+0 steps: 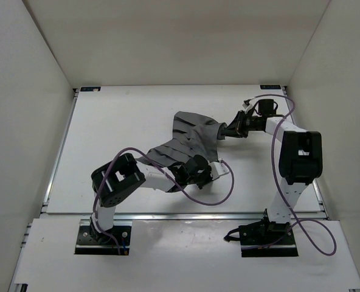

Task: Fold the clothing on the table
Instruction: Flatten the skirt out, then fold the skirt

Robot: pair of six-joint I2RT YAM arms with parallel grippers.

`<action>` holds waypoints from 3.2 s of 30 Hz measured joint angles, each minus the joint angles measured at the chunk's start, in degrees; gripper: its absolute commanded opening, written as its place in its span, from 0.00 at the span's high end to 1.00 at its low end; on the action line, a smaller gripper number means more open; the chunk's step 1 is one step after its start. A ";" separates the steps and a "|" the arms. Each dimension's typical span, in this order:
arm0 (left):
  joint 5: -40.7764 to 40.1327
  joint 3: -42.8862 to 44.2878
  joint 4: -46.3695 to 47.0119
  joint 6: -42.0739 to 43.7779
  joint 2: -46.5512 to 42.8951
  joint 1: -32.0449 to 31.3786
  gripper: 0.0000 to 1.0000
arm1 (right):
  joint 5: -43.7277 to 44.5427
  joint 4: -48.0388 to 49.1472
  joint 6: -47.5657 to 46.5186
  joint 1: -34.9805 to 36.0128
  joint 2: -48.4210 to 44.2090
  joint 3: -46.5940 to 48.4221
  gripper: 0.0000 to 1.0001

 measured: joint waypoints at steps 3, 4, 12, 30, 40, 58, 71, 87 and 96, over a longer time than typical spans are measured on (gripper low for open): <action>-3.74 0.87 0.72 -0.59 1.05 -0.20 1.00 | -0.07 -0.07 -0.15 -0.33 -1.70 -0.74 1.00; -4.74 1.27 0.76 -0.87 1.40 -0.20 1.00 | -0.04 -0.07 -0.35 -0.33 -2.40 -1.14 1.00; -7.85 -0.98 -7.65 -5.60 -9.03 5.05 1.00 | 2.78 -6.54 -7.52 -0.46 -13.73 -3.91 1.00; 1.25 -1.95 -12.26 -21.16 -54.14 38.40 1.00 | -1.70 -15.13 -23.39 -0.02 -30.77 13.31 1.00; 3.39 16.50 -14.08 -20.90 -29.07 43.95 1.00 | -0.17 -21.49 -22.14 1.20 3.08 48.46 1.00; -3.80 -23.98 -15.26 -30.36 -59.47 34.97 1.00 | 13.16 -9.05 -21.35 10.12 -30.34 -18.18 1.00; -0.35 -29.66 -27.23 -43.76 -73.24 37.03 1.00 | 12.26 -16.37 -17.14 9.92 -44.81 -24.37 1.00; -10.03 -15.78 -9.88 -43.34 -27.82 42.80 1.00 | 12.20 0.37 -7.85 9.77 5.51 8.41 1.00; -9.94 -11.54 -8.02 -43.28 -17.25 43.95 0.72 | 14.95 -5.18 -8.11 10.56 20.98 25.03 1.00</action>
